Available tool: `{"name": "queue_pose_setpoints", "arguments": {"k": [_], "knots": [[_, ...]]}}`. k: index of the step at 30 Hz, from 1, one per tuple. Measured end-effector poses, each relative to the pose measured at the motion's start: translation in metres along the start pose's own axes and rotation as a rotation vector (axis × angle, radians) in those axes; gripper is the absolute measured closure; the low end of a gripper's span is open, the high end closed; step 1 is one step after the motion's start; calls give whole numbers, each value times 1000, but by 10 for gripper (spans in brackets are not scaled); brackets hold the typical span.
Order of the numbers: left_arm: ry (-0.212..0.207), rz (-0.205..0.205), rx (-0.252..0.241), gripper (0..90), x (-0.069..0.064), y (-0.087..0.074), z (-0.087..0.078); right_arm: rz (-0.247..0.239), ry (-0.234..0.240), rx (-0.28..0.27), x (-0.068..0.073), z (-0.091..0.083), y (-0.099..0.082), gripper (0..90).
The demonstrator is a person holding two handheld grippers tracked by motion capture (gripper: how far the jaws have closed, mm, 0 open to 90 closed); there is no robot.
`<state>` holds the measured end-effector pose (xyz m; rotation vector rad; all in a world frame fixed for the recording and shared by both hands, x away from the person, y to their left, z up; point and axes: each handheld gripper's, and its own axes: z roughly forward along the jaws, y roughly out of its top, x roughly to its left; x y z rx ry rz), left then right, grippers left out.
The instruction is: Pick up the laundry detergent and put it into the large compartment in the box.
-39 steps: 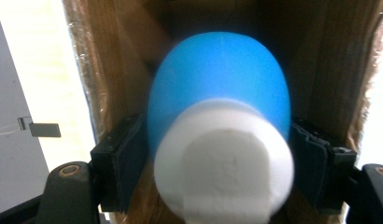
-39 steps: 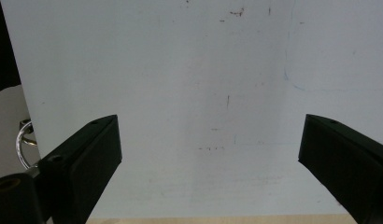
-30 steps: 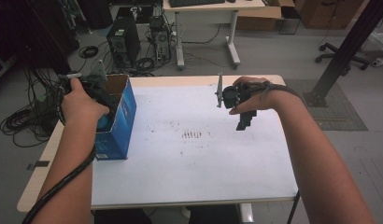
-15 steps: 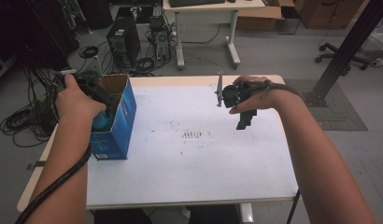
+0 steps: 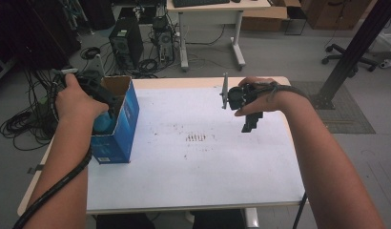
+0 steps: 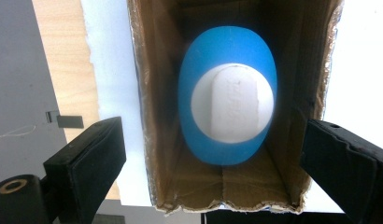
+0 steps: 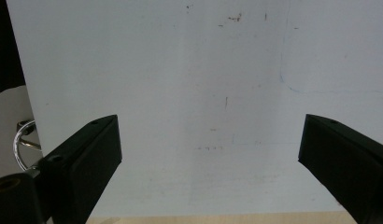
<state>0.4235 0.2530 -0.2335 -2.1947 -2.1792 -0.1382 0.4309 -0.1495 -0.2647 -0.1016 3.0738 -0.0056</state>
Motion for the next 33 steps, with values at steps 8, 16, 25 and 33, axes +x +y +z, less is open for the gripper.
{"name": "queue_pose_setpoints", "arguments": {"k": [8, 16, 25, 33], "knots": [[1, 24, 7, 7, -4, -1, -7, 0, -1, 0, 1, -1, -1, 58], [-13, 77, 3, 2, -14, -2, -21, 3, -2, -3, 1, -2, -2, 58], [-48, 222, 12, 2, -33, 1, -40, 11, -1, 0, 1, -2, -5, 58], [-111, 401, 6, 2, -56, 3, -54, 13, 1, 1, 2, -2, -5, 58]]}}
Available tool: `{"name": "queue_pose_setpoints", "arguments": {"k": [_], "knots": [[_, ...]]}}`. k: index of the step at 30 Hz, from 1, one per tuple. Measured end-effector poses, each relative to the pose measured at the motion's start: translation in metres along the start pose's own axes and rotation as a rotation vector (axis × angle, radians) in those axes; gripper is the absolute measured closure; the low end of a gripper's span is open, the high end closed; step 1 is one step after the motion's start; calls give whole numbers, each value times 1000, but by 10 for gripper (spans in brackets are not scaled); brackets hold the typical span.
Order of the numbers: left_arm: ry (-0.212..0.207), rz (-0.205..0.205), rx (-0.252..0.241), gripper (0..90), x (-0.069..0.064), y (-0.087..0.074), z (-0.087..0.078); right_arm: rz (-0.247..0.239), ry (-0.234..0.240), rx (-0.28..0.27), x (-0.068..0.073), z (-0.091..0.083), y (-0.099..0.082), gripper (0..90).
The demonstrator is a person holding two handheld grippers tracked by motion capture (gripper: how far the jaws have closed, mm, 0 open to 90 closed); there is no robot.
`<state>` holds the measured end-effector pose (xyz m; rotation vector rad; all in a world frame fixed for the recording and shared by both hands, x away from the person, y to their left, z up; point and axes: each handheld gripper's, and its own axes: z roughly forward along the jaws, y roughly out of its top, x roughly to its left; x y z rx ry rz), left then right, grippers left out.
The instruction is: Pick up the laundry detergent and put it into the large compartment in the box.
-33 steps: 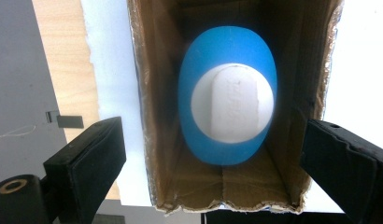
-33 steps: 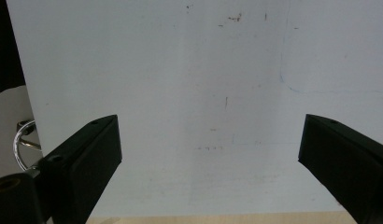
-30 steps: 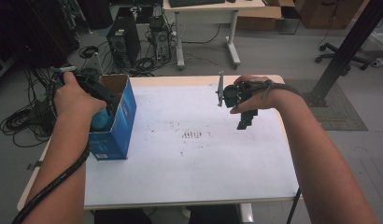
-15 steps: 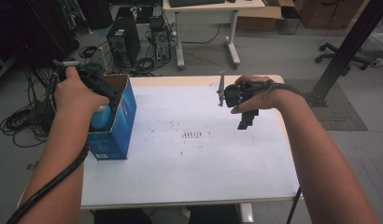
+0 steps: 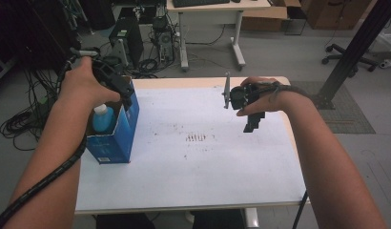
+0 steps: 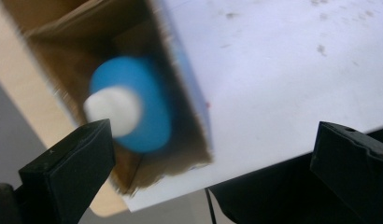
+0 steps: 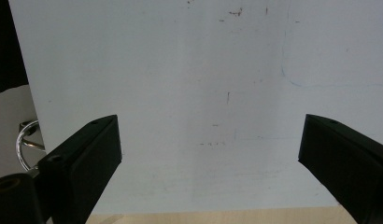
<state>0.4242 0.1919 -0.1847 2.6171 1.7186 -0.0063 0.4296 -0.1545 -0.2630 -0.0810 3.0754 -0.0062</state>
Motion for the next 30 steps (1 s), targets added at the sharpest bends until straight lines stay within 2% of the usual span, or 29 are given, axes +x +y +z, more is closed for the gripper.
{"name": "queue_pose_setpoints", "arguments": {"k": [2, 4, 5, 6, 8, 13, 16, 18, 21, 24, 25, 26, 30], "knots": [[-4, 52, -12, 2, -8, 3, -2, 0, 0, 1, 0, 0, -1, 58], [-12, 104, -3, 2, -17, 6, -2, 3, -1, 1, 0, 0, -1, 58], [3, 156, 10, 2, -25, 8, -2, 3, 2, 5, 0, 0, -2, 58], [3, 156, 10, 2, -25, 8, -2, 3, 2, 5, 0, 0, -2, 58], [8, 200, 13, 2, -33, 10, -1, 6, 1, 5, 0, 0, -3, 58], [22, 275, 22, 2, -48, 14, 0, 10, 0, 4, 2, -1, -5, 58], [1, 360, 11, 2, -60, 15, 2, 7, 0, 6, 2, -2, -5, 58], [-5, 410, 22, 2, -66, 16, 4, 6, 0, 6, 3, -2, -6, 58], [-30, 461, 28, 2, -75, 16, 8, 8, -2, 6, 4, -2, -6, 58], [-24, 511, 42, 1, -82, 16, 12, 8, -2, 7, 4, -2, -7, 58], [-35, 551, 37, 2, -87, 16, 14, 10, -2, 7, 4, -2, -8, 58], [-35, 551, 37, 1, -87, 16, 14, 10, -2, 7, 4, -2, -8, 58], [-68, 631, 30, 2, -96, 14, 16, 14, -1, 13, 4, -3, -11, 58]]}}
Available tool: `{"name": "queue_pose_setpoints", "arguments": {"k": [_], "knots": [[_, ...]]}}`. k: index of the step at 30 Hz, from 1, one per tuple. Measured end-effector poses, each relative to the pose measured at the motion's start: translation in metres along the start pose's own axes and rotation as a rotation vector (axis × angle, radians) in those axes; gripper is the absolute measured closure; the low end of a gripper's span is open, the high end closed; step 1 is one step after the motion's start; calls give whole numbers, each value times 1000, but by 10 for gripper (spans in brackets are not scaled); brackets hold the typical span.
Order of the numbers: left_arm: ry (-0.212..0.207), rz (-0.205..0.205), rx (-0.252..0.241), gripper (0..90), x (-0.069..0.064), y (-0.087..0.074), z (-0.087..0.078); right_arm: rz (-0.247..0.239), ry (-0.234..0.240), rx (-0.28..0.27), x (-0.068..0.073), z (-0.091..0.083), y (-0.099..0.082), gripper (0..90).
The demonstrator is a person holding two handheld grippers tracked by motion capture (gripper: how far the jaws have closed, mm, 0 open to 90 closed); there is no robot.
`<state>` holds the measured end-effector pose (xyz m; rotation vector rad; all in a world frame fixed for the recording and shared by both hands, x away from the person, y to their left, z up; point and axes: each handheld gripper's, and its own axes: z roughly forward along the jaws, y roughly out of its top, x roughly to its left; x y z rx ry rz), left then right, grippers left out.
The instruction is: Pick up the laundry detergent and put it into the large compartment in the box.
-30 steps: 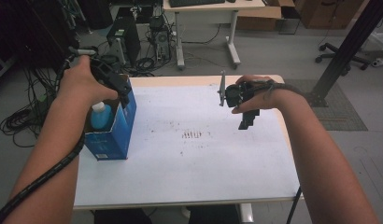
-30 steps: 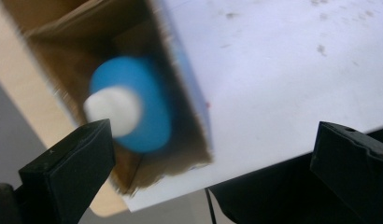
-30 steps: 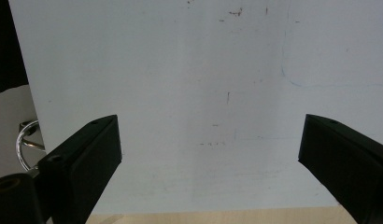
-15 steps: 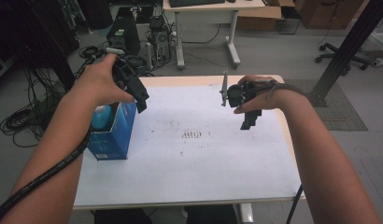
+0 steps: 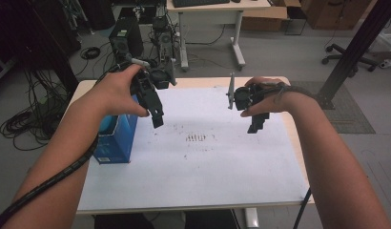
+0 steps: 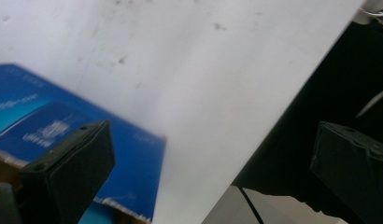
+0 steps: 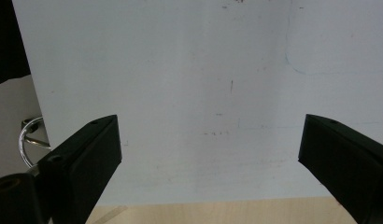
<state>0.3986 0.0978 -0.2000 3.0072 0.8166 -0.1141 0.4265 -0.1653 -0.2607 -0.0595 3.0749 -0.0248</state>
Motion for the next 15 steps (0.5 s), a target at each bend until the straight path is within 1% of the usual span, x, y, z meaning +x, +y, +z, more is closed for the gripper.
{"name": "queue_pose_setpoints", "arguments": {"k": [1, 2, 6, 8, 12, 14, 15], "knots": [[-4, 8, 5, 2, -1, 1, 1, 2, 1, 3, 0, 0, -1, 58], [3, 25, 10, 2, -3, 2, 2, 3, 0, 2, 0, 0, -1, 58], [-10, 46, 19, 1, -7, 5, 5, 6, -2, 2, 0, -2, -3, 58], [-11, 51, 20, 2, -7, 6, 6, 6, -1, 2, 0, -2, -3, 58], [-9, 48, 21, 2, -7, 6, 8, 6, -1, 5, 0, -2, -2, 58], [-9, 40, 17, 1, -6, 5, 8, 4, 0, 4, -1, -2, -1, 58], [-9, 45, 20, 2, -6, 5, 8, 4, -2, 3, -1, -1, -1, 58]]}}
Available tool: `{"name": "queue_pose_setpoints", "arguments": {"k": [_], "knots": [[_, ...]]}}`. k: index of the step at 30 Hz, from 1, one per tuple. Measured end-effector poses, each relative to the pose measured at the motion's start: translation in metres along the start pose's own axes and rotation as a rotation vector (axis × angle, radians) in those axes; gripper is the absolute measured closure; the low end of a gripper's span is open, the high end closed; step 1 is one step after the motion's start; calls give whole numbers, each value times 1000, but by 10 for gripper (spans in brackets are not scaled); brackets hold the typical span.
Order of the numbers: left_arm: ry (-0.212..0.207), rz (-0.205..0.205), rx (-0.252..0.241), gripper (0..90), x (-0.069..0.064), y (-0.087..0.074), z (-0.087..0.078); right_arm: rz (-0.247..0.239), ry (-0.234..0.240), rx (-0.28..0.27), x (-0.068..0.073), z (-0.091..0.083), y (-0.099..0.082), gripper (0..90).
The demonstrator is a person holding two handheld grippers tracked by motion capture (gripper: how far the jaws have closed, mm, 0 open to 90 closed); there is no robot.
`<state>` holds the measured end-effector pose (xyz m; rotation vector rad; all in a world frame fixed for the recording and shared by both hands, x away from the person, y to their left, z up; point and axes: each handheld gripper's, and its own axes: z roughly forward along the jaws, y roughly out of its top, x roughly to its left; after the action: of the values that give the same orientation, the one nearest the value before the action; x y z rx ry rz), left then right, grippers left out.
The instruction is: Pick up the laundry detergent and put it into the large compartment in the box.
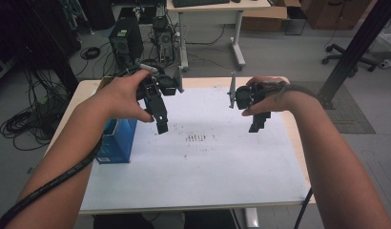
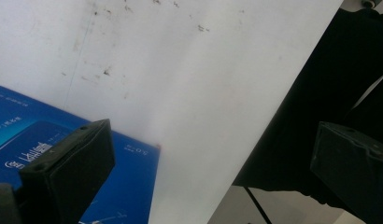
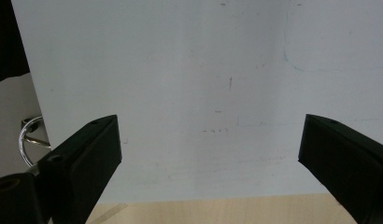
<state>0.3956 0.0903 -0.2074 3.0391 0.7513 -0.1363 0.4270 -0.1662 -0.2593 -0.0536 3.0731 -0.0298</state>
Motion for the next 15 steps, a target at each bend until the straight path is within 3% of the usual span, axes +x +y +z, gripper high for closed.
{"name": "queue_pose_setpoints", "arguments": {"k": [15], "knots": [[3, -24, -7, 2, -1, -6, 0, -11, -1, -3, 0, 0, 7, 57]]}}
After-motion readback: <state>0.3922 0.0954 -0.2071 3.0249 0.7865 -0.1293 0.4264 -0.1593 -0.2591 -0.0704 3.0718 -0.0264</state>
